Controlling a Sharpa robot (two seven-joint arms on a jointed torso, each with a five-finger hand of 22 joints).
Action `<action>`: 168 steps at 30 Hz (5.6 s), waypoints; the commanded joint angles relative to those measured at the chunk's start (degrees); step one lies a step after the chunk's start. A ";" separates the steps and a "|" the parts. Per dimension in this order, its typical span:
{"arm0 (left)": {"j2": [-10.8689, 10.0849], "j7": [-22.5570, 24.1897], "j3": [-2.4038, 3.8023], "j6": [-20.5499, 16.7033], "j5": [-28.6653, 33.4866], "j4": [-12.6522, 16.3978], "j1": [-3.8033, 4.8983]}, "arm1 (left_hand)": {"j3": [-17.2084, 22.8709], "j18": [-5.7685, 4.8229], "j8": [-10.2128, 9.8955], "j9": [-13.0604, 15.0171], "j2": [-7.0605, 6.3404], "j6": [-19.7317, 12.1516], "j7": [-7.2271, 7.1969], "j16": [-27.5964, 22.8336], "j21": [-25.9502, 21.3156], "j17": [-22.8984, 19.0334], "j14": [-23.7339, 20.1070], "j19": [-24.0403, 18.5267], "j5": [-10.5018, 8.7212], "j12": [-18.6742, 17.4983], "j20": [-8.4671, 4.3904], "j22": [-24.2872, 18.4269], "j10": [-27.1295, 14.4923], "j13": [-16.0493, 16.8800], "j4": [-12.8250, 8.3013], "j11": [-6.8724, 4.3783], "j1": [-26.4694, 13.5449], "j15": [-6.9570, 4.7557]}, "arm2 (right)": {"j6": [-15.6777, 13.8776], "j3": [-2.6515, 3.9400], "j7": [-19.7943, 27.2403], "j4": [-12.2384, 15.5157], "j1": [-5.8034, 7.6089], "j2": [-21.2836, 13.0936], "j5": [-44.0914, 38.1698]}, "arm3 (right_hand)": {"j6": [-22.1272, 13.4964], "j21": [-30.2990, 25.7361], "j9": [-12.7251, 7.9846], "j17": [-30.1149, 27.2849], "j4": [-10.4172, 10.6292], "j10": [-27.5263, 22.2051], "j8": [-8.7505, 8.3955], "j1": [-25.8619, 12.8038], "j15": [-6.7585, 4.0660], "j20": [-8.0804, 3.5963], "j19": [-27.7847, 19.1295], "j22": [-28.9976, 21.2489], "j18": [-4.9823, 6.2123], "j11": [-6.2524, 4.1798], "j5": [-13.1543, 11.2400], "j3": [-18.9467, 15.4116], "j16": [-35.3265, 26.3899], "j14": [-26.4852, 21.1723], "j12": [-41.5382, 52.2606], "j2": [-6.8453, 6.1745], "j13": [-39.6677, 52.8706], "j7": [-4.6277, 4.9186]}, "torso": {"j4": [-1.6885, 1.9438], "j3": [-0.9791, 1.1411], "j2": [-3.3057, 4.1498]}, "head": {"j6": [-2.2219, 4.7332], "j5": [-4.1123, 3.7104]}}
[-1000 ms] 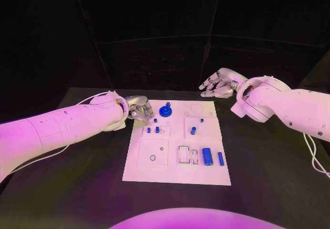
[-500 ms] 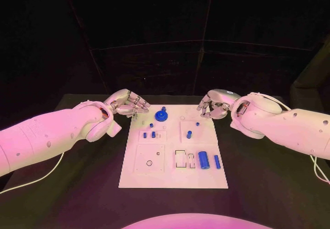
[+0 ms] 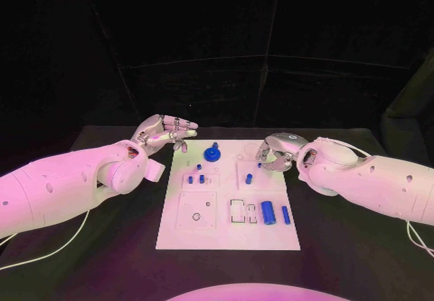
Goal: Assemble the parts on the task board
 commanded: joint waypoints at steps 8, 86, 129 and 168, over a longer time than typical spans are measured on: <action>-0.38 2.04 0.00 0.09 3.53 1.60 -0.15 | -0.49 0.24 0.09 -0.12 0.25 0.17 0.50 -0.58 -0.72 -0.60 -0.50 -0.57 0.14 0.05 0.08 -0.32 0.36 -0.11 0.14 0.33 -0.02 0.14 | 1.47 0.03 -0.11 -2.57 -0.38 2.03 -1.87 | -0.20 -0.54 0.04 -0.01 -0.10 0.07 -0.25 0.46 0.48 0.44 -0.06 -0.30 0.66 0.19 -0.71 1.42 -0.20 2.05 -0.40 0.04 -1.46 0.19 | -0.05 0.04 0.16 | -0.29 0.23; 0.12 1.25 -0.01 0.19 3.72 -0.18 -0.19 | -0.99 0.21 -0.40 -0.23 -0.03 -0.93 1.08 -0.99 -1.78 -1.87 -0.85 -0.17 0.15 0.05 0.32 -1.14 -0.66 -0.22 -0.57 0.85 0.89 0.48 | -7.91 0.96 -1.78 15.30 -1.44 -0.46 -5.14 | 6.59 0.86 0.51 1.93 -2.84 7.64 1.23 1.97 -1.18 -1.17 1.44 2.15 0.17 -1.67 -7.57 7.21 1.42 2.59 -0.48 2.24 -6.43 -1.35 | 0.44 -0.17 -0.02 | -1.00 1.25; 1.79 1.35 0.01 0.43 3.92 -0.42 -0.19 | -1.06 0.21 -0.41 -0.22 0.01 -0.97 1.17 -1.07 -1.86 -2.05 -0.94 -0.16 0.14 0.11 0.35 -1.19 -0.67 -0.20 -0.55 0.89 0.87 0.52 | 2.49 0.10 -0.76 9.40 -6.36 11.42 -9.18 | 6.16 0.66 0.32 1.48 -2.99 7.28 0.73 1.51 -0.96 -1.06 1.24 1.73 0.26 -1.35 -6.69 7.65 1.24 2.52 -1.12 2.05 -6.97 -1.02 | 0.23 -0.09 0.00 | -3.29 5.76; 1.56 -0.15 0.01 1.69 3.92 -0.28 -0.17 | -1.35 0.18 -0.46 -0.20 0.03 -1.18 1.32 -1.30 -2.12 -2.55 -1.21 -0.18 0.14 0.21 0.45 -1.37 -0.89 -0.19 -0.41 1.04 0.66 0.65 | 4.26 -0.43 -3.31 7.55 -7.02 13.27 -11.82 | 3.09 -0.17 -0.16 -0.07 -2.60 3.93 -0.70 -0.41 0.05 -0.29 0.51 0.39 0.49 -0.12 -6.29 7.56 0.36 2.08 -3.65 0.88 -8.83 0.06 | 0.22 -0.13 -0.05 | -3.83 5.51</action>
